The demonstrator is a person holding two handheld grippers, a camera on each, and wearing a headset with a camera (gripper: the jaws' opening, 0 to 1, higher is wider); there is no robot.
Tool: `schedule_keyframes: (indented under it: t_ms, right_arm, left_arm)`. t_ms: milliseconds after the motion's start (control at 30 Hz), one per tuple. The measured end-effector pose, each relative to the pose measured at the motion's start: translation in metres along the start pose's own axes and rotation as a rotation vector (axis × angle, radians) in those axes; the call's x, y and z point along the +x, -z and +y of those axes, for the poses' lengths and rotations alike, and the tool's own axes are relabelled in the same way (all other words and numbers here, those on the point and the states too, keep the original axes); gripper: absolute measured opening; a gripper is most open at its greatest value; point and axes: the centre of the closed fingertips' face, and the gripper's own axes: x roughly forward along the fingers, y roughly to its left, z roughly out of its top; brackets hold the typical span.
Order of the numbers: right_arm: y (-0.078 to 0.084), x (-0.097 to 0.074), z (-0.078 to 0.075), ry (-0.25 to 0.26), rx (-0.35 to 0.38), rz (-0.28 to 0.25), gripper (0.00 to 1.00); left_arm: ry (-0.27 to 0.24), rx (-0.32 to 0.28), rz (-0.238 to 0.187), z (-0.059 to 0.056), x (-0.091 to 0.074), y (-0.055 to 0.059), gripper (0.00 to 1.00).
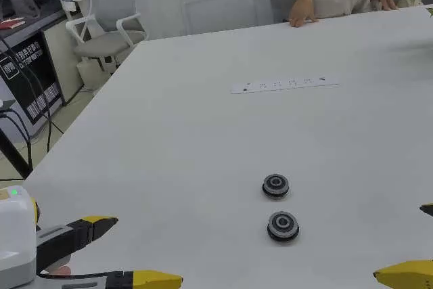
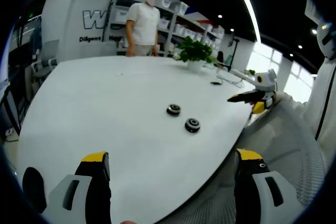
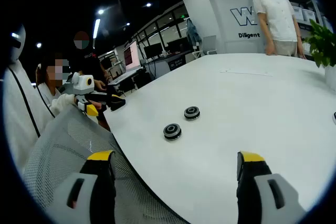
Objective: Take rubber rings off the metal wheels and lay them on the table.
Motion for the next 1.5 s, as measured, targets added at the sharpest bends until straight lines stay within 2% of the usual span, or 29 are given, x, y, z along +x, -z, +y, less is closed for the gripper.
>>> schedule_keyframes:
  t_ms: [467,1000,1200,1333,1500]
  right_arm:
    - [0.004,-0.001,-0.002,0.009,-0.010,0.024,0.98]
    - [0.004,-0.003,-0.006,0.017,-0.006,0.015,0.96]
    - [0.000,-0.007,-0.009,0.029,-0.005,-0.003,0.96]
    - [-0.004,-0.011,-0.008,0.032,-0.003,-0.013,0.95]
    - [-0.006,-0.015,-0.006,0.033,-0.010,-0.011,0.95]
  left_arm:
    - [-0.005,-0.003,0.002,0.000,-0.001,0.001,1.00]
    - [-0.010,-0.027,-0.014,0.000,-0.002,0.000,1.00]
    - [-0.007,0.001,-0.018,0.000,-0.003,-0.004,1.00]
    - [-0.033,0.031,-0.018,0.006,-0.006,-0.007,1.00]
    - [-0.025,0.027,-0.033,0.005,-0.008,-0.012,1.00]
